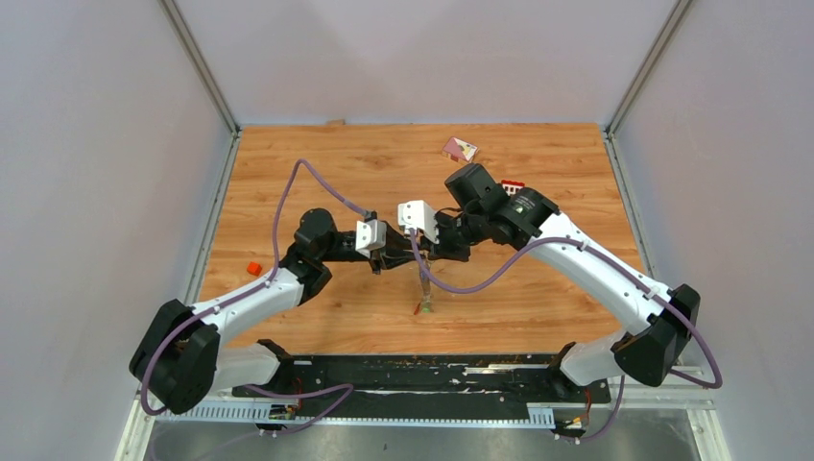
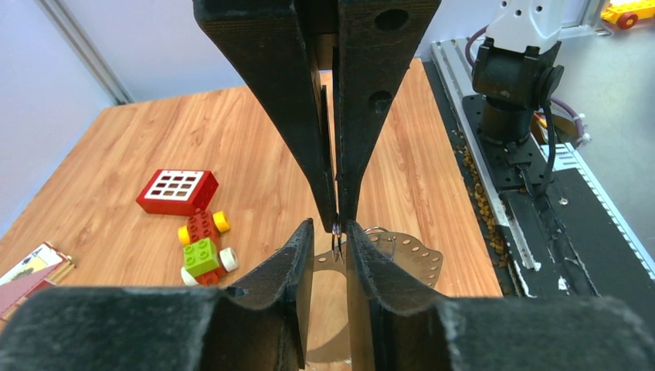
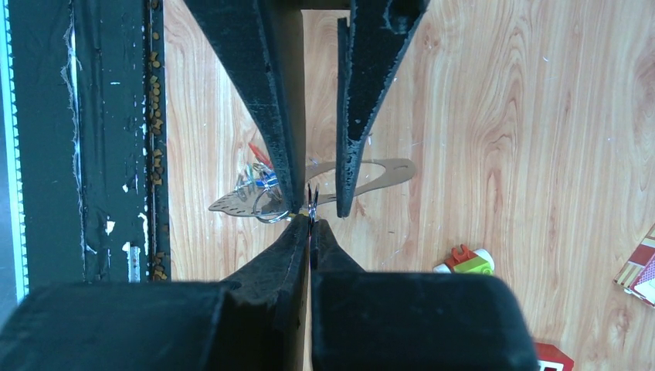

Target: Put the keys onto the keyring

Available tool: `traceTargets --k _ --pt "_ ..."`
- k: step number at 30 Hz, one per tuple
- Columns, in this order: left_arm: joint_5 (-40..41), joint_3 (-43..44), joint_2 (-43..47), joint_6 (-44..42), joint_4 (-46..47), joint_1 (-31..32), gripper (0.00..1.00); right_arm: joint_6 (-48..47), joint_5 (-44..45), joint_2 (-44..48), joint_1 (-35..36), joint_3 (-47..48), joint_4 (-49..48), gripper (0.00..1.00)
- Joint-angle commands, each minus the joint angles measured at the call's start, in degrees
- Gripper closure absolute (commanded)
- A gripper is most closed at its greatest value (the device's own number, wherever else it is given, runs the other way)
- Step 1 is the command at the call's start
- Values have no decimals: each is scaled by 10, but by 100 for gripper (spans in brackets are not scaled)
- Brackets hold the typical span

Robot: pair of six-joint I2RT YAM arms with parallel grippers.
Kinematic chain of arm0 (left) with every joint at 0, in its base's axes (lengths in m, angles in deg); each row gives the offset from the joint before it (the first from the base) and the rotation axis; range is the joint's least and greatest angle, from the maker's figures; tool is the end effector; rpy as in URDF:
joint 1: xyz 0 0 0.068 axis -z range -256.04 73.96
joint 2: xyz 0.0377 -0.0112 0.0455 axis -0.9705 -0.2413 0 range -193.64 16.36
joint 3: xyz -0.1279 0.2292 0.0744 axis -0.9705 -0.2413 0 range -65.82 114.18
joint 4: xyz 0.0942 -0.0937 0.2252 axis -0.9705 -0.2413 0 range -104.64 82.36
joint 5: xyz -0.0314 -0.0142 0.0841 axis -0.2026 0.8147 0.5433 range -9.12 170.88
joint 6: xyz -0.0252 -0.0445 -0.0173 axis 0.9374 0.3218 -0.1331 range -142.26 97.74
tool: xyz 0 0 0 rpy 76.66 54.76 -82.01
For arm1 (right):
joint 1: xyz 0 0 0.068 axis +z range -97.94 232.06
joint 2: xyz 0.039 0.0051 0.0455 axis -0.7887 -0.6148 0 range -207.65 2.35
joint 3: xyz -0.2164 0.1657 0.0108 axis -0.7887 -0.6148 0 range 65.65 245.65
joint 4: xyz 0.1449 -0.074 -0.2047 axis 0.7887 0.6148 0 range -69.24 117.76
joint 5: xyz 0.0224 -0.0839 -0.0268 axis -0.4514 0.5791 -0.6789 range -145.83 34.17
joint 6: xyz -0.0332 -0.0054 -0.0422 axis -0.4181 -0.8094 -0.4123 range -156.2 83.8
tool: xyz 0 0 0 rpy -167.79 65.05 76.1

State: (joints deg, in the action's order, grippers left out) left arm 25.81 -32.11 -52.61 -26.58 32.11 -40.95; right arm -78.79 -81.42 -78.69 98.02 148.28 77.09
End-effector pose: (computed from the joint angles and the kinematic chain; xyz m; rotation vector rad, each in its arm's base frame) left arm 0.1911 -0.1700 0.2748 1.2397 1.0731 -1.1276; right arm 0.1859 0.2143 0.3544 -1.8596 1.6512 0.5862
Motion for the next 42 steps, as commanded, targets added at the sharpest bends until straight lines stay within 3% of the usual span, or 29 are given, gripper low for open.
traceTargets --k 1,5,12,18,21,26,28,42 --pt "-7 15 -5 -12 1 0 70 2 -2 1 4 27 -15 100" --pt "-7 16 -9 -12 2 0 70 4 -4 1 3 26 -17 100" --pt "-9 23 -15 -10 -1 4 81 7 -7 1 3 23 -20 100" --pt "-13 28 -21 3 8 5 98 8 -9 1 4 19 -26 100" --pt "-9 21 -19 16 23 5 100 10 -4 5 4 8 -35 99" --pt "-4 -13 -4 55 102 4 100 13 5 33 0 -30 -56 72" --pt "-11 -19 -4 71 130 4 100 16 -1 51 -4 -49 -70 67" --pt "-25 -32 -5 98 169 4 100 19 -88 85 -33 -99 -109 77"
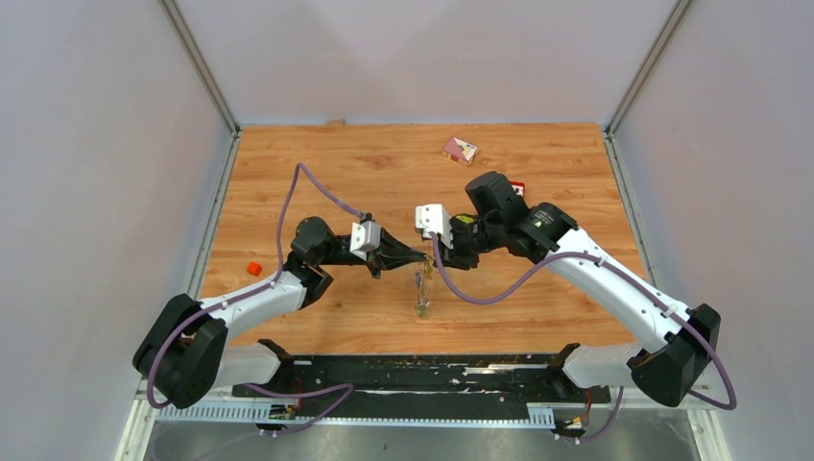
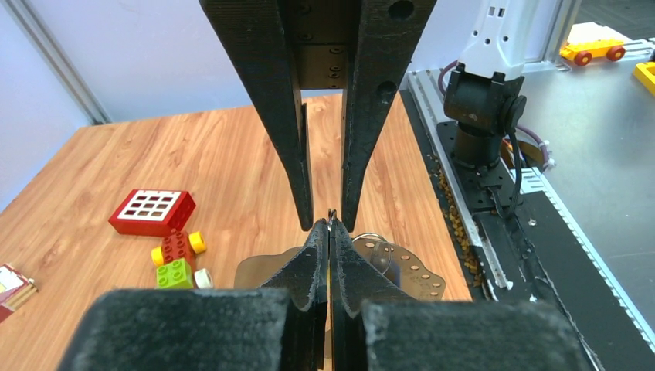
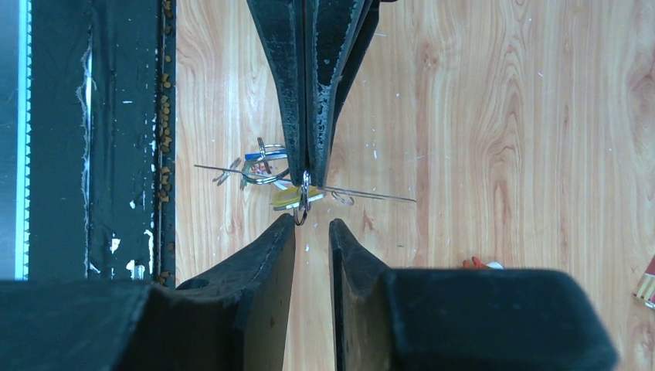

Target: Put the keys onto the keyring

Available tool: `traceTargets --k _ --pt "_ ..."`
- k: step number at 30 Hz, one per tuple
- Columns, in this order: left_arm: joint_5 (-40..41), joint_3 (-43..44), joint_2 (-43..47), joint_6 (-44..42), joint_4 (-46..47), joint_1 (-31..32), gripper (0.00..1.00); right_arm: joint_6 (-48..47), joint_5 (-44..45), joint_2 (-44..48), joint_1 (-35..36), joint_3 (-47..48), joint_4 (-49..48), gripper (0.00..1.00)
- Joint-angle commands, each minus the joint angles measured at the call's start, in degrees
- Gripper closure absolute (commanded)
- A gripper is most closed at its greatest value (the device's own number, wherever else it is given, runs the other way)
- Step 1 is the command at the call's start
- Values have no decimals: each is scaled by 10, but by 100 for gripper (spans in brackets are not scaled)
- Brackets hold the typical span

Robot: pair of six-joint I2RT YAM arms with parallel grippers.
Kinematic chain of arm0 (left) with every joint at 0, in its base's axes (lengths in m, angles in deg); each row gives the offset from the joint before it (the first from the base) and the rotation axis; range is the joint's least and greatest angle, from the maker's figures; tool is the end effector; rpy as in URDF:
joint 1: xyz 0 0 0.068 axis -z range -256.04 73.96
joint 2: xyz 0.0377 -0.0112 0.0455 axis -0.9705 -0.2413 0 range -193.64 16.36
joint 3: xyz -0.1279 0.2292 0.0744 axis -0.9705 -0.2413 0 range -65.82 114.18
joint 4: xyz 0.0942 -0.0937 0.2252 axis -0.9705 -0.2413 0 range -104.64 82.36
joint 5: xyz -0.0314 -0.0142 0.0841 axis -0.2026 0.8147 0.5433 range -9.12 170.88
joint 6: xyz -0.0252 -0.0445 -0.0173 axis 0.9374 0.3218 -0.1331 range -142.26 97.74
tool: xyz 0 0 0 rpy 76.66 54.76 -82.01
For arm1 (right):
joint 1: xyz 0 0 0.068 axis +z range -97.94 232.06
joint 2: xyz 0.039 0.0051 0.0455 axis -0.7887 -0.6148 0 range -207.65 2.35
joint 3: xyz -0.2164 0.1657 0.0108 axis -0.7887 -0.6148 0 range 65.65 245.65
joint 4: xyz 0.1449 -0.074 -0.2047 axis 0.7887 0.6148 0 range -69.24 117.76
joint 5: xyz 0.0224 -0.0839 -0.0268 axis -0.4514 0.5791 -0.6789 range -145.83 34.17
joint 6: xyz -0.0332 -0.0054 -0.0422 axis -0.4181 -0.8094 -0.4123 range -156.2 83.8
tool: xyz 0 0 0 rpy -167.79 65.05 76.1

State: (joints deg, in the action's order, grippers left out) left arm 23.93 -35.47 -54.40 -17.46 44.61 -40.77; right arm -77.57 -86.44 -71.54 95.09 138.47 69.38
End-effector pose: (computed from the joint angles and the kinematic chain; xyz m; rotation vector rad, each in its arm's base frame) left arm 0.1868 -0.1687 0.2687 1.1959 1.0407 -1.2278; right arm 0.1781 0.1910 0.3427 -1.7679 1.5958 0.6610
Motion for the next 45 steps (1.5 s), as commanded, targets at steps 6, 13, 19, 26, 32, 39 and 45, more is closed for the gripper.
traceTargets --k 6,13,19,26,32,39,45 --pt "-9 1 12 7 46 3 100 5 -54 6 -3 -1 -33 85" --pt "-28 -10 15 35 100 2 100 -4 -58 2 -3 -15 -37 97" --pt "-44 -16 23 61 142 2 100 -9 -75 13 -4 -27 -46 98" --pt "-51 -22 18 81 174 2 100 -18 -105 12 -4 -30 -46 92" --pt "-54 -26 20 83 178 2 100 -16 -98 28 -5 -48 -71 86" --pt "-55 -26 16 85 181 2 100 -12 -113 42 -11 -51 -76 87" --pt "-49 -25 18 81 173 2 100 -27 -118 57 -14 -50 -61 82"
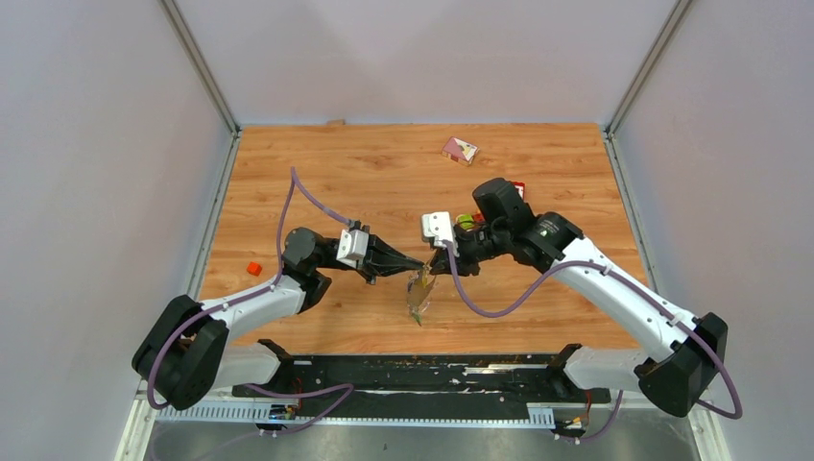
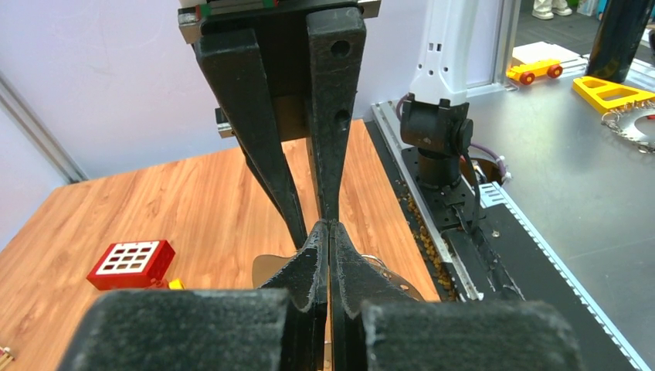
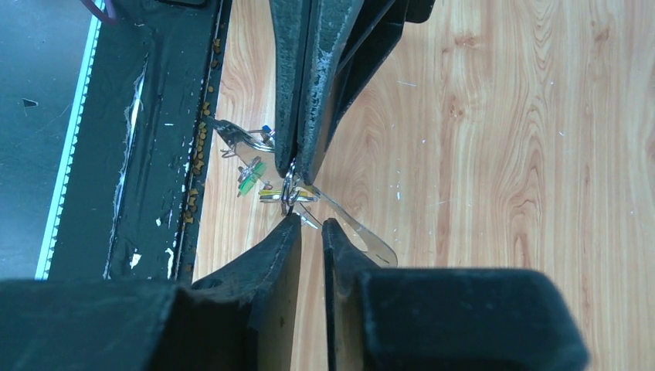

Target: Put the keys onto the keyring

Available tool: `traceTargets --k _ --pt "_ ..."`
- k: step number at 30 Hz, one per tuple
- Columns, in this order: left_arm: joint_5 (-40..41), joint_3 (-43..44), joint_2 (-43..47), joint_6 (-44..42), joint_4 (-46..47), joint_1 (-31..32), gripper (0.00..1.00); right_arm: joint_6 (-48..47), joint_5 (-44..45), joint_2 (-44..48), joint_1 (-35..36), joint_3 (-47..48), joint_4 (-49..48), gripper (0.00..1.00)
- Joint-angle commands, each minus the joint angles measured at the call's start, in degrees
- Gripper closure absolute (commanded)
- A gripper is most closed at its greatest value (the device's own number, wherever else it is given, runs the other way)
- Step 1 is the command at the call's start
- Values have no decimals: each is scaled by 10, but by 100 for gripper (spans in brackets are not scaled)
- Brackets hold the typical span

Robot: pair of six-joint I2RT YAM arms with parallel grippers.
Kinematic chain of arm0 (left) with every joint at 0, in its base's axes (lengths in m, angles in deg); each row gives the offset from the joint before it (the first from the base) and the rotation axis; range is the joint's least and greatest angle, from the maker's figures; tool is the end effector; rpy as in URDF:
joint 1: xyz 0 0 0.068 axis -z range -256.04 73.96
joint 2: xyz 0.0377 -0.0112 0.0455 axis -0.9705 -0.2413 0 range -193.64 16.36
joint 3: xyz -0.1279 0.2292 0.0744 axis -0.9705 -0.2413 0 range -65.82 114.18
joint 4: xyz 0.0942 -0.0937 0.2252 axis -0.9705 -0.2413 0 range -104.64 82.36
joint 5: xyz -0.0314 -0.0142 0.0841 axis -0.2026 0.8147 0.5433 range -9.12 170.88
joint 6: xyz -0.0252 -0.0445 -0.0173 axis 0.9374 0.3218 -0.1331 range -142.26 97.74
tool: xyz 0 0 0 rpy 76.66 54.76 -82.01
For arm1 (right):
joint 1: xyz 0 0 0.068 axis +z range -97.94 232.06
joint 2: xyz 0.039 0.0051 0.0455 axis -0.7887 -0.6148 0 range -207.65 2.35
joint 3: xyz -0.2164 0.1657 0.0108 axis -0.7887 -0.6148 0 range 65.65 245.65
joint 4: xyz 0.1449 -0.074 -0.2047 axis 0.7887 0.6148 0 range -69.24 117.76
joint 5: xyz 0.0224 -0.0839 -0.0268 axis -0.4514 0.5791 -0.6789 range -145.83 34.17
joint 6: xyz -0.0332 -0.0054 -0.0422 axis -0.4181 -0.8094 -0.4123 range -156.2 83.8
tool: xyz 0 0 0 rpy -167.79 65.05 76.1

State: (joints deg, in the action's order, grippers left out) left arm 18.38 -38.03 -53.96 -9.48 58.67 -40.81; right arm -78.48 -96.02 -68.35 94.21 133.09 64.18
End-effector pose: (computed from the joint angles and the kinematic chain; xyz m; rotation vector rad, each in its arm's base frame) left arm 0.1737 -0.1614 0.2771 1.2298 0.8883 -1.3083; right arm 0.1701 0.1849 0.3350 -1.7647 1.4560 0.8273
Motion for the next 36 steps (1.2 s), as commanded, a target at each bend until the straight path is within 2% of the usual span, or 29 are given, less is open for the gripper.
traceTargets --k 1,8,13,22,29,34,36 --pt "9 1 13 1 30 3 100 -19 -23 31 -6 4 -9 81" --pt "38 3 5 6 26 2 100 -7 -34 52 -7 8 -26 64" --pt "42 3 0 11 28 2 100 6 -45 38 -6 10 -41 62" --pt "45 2 -5 10 27 2 100 24 -53 18 -6 15 -63 76" --pt "52 0 -4 5 23 2 100 16 -41 24 -6 9 -65 100" --pt "57 2 1 -13 -2 0 100 -3 8 17 -6 43 -21 100" --pt "50 14 5 -53 -56 0 100 -10 29 0 -5 76 20 100"
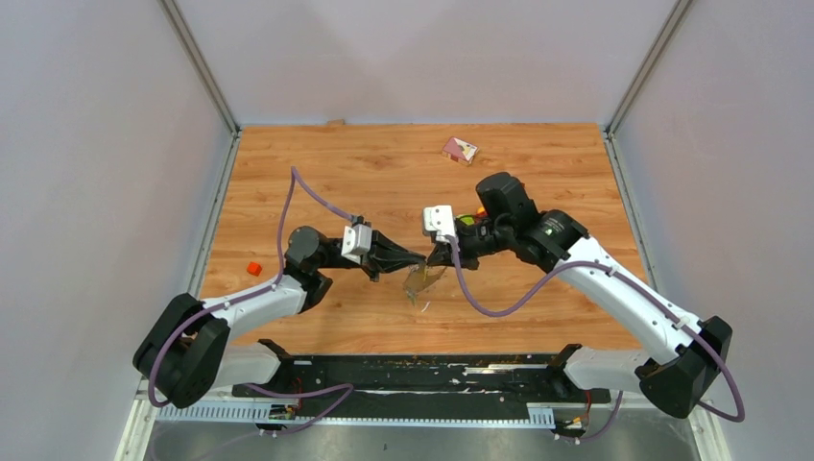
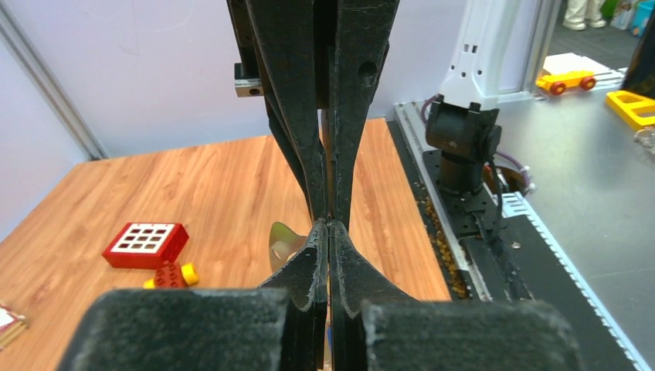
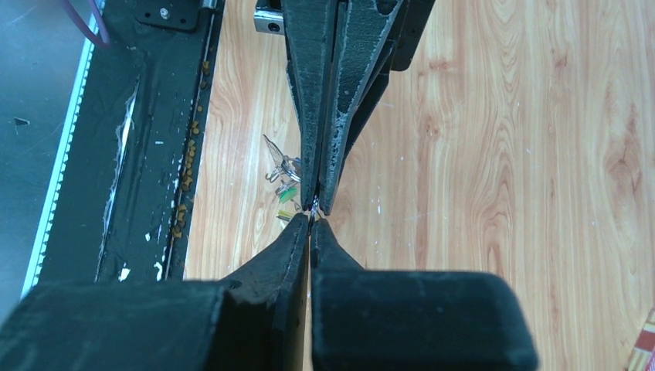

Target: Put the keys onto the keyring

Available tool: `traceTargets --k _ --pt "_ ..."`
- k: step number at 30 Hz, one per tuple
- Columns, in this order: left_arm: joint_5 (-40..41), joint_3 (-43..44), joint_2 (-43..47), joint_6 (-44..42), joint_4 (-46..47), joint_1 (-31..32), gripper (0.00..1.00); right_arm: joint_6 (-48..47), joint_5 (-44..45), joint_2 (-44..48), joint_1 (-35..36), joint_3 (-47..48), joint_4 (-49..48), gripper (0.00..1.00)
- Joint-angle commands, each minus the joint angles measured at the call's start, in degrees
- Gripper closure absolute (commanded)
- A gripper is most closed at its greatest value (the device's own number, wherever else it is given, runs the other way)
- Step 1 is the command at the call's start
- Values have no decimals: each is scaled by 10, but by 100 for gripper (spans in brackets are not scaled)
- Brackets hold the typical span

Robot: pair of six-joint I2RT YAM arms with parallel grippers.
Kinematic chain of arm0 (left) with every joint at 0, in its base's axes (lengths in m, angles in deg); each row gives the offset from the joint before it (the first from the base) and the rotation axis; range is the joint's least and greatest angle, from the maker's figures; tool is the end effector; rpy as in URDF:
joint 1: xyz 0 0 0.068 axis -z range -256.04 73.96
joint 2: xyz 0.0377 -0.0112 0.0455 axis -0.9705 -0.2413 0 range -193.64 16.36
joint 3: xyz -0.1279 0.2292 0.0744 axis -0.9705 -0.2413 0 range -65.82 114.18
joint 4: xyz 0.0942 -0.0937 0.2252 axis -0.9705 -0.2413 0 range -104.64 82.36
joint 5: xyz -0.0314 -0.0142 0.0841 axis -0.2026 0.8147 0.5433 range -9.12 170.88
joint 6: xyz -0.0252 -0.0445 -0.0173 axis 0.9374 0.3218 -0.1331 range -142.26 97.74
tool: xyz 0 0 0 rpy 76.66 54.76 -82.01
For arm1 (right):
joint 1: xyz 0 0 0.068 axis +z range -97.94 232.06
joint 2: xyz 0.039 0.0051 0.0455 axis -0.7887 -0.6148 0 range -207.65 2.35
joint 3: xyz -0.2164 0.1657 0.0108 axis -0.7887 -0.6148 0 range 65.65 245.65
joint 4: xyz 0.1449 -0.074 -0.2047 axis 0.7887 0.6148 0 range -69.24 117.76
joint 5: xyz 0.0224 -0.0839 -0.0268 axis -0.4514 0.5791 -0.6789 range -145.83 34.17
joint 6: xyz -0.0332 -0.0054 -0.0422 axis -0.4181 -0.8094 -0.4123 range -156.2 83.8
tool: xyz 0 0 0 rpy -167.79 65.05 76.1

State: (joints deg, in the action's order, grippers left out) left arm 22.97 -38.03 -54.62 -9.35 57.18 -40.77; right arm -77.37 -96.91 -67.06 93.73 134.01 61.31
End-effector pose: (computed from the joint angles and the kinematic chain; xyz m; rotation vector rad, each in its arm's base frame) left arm 0.1786 -0.1633 0.2733 1.1557 0.9580 -1.2871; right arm 0.1702 0.1827 0.3492 -1.7161 1.3911 0.8205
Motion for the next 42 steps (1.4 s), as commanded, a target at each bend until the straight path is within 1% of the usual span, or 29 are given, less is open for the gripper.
traceTargets --k 1,3,5,8,11,14,19,24,27,32,42 --pt "5 22 15 -82 -84 0 99 -24 50 -23 2 83 66 100" --pt "14 43 22 -146 -184 0 93 -28 89 -44 10 114 104 100" --pt "30 56 27 -191 -248 0 85 -30 115 -61 20 136 130 100" --pt "42 61 30 -209 -268 0 73 -26 143 -79 30 153 151 100" --pt "47 67 27 -216 -278 0 69 -24 156 -99 38 168 167 100" --pt "50 70 26 -224 -289 1 69 -21 158 -107 42 177 170 100" --pt "42 70 22 -209 -271 0 69 -19 153 -116 43 178 168 100" --pt "21 58 22 -187 -229 0 69 -19 148 -123 44 177 166 100" --pt "22 51 24 -179 -207 0 70 -19 143 -123 44 174 164 100" --pt "20 51 22 -180 -206 0 76 -19 137 -118 44 167 158 100" --pt "16 60 12 -195 -232 4 77 -18 130 -114 43 164 152 100"
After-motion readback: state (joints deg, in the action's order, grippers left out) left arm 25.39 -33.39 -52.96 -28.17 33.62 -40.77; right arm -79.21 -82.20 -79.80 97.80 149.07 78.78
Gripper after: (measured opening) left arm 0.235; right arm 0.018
